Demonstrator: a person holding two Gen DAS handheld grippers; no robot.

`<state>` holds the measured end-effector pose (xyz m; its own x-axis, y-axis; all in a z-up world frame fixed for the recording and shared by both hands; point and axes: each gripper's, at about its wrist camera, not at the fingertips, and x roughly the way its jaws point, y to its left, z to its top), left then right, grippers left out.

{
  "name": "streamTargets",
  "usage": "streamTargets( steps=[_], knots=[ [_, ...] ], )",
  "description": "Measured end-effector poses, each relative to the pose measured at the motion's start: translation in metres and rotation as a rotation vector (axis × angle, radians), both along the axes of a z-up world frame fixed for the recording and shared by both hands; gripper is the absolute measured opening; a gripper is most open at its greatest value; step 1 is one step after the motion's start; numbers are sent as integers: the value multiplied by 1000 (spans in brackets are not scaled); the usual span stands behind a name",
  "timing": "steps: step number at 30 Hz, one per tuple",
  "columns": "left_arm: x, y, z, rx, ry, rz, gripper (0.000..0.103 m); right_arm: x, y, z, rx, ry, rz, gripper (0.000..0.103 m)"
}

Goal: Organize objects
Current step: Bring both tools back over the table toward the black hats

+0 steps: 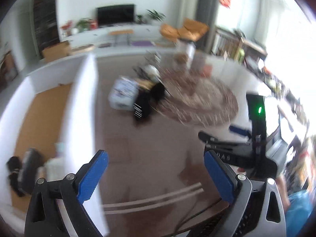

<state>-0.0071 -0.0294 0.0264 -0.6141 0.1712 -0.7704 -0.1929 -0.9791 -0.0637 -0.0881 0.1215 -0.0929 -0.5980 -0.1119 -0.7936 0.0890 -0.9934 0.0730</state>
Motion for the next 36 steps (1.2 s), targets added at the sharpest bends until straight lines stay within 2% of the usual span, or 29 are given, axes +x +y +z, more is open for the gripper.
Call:
streamTargets(
  steps=[3,6,9,14,19,26,36],
  knots=[
    [-18,20,-41,-31,-59,5,99,9,20,-11,67,22,-50,97],
    [-31,21,-69,-26,-82,45,99,2,39,-16,23,1,-125,97],
    [-36,13,-86,-55,-87,98,99,9,50,-16,33,5,-162,97],
    [-51,9,-95,-75,-97,141,99,12,54,-14,20,-6,-169,97],
    [-60,6,-99,-86,-92,120,103,14,51,-17,43,-15,-153,98],
    [-58,0,-102,-83,-77,115,103,8,40,-22,79,-36,-117,103],
    [-57,-1,-102,-83,-76,114,103,9,39,-23,82,-38,-114,103]
  ],
)
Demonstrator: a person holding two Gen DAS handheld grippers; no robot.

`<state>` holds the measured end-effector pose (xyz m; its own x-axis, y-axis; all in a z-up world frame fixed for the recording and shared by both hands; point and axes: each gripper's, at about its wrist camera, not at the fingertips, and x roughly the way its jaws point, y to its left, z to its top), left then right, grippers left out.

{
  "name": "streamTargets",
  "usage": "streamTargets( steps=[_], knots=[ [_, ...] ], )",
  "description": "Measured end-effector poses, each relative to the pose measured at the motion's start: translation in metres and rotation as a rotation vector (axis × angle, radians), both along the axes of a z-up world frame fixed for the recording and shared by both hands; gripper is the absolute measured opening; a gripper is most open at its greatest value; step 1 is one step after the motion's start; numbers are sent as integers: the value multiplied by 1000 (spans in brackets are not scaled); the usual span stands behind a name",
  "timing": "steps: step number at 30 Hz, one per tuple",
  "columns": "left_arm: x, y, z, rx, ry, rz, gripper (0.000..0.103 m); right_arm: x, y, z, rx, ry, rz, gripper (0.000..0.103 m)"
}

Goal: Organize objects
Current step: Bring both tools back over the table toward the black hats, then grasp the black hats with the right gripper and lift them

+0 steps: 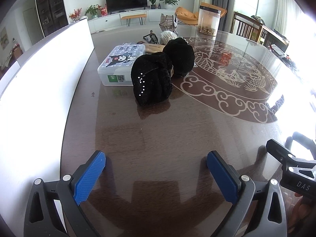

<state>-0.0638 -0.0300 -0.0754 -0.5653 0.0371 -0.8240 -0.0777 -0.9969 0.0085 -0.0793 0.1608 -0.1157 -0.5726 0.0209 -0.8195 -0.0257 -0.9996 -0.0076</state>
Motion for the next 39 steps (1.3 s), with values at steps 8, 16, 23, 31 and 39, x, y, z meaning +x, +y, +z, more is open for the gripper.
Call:
streamTargets(
  steps=[8,16,23,31,39],
  knots=[
    [2,-1,2,1,1,0,103,0,0,0,0,0,0,103],
    [1,-1,7,-5,-4,7,103,0,0,0,0,-1,0,103],
    [14,-4,8,-7,-13,-4,103,-1,0,0,0,-1,0,103],
    [31,-8,8,-4,-13,-38,103,-1,-1,0,-1,-15,14,103],
    [47,-5,6,-1,15,-84,103,-66,-67,39,-217,-99,342,103]
  ],
)
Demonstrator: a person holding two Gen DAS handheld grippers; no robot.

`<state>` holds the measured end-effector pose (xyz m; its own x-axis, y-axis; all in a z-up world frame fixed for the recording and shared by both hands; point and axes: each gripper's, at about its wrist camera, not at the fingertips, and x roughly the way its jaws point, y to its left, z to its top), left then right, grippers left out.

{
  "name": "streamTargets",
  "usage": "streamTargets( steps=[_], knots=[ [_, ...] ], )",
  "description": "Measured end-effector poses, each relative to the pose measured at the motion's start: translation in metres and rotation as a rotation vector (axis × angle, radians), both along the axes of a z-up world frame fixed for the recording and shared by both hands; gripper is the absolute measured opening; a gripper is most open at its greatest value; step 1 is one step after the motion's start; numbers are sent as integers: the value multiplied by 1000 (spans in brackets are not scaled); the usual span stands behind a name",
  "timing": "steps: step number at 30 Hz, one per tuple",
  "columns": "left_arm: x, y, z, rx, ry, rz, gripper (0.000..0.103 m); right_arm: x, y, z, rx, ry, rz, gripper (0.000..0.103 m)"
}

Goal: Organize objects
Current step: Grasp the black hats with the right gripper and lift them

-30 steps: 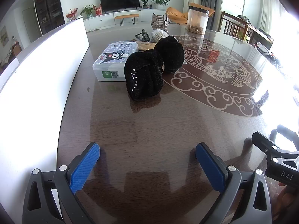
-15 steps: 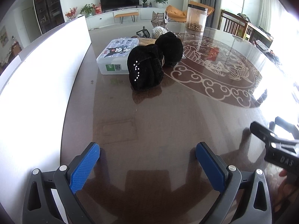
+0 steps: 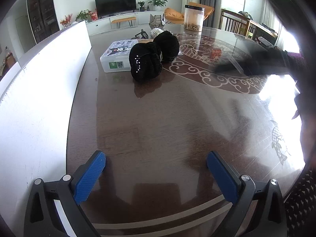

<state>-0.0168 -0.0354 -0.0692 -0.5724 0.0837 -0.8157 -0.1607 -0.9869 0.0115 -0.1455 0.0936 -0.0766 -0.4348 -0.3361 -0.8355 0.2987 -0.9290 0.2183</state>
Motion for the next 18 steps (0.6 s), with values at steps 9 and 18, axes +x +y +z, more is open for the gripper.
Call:
streamTargets(
  steps=[9,18],
  knots=[
    [-3,-1,-1,3,8,1,103,-95,-92,-19,-20,-161,99,103],
    [-4,0,-2,4,12,1,103,-64,-77,-22,75,-68,183,54]
  ],
)
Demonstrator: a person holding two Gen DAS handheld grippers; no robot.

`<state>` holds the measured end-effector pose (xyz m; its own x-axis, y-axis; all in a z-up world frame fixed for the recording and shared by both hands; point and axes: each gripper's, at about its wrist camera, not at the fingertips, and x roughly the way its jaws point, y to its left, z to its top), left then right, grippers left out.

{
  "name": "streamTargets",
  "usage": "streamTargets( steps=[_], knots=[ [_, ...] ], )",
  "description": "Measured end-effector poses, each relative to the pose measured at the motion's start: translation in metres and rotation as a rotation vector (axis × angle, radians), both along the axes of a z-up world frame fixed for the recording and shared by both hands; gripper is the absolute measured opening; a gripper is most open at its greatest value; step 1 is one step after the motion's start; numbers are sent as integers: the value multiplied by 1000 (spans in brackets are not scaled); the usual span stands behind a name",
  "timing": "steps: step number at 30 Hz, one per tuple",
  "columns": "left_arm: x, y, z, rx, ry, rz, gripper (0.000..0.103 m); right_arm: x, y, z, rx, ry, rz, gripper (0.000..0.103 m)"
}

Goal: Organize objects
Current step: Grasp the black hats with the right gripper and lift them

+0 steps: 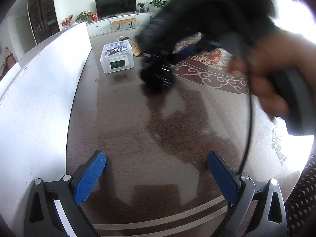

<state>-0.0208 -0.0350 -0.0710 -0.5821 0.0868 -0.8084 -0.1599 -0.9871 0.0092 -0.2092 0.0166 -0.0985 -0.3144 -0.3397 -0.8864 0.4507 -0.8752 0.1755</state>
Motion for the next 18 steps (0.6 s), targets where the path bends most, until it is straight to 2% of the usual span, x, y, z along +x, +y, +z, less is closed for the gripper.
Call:
streamTargets(
  steps=[5,11,14,16,18],
  knots=[
    [0,0,0,0,0,0,103,49,60,-1,-25,21,-39,54],
    [-12,5,4,-28,-27,23,103,97,142,-6,-93,114,-260,55],
    [-30,14,27,-71,59,50,103,112,153,-6,-129,172,-326,55],
    [-60,19,48,-88,114,98,103,113,151,-10,-148,183,-347,55],
    [-96,19,57,-110,135,169,103,112,145,-7,-136,204,-340,55]
  ],
)
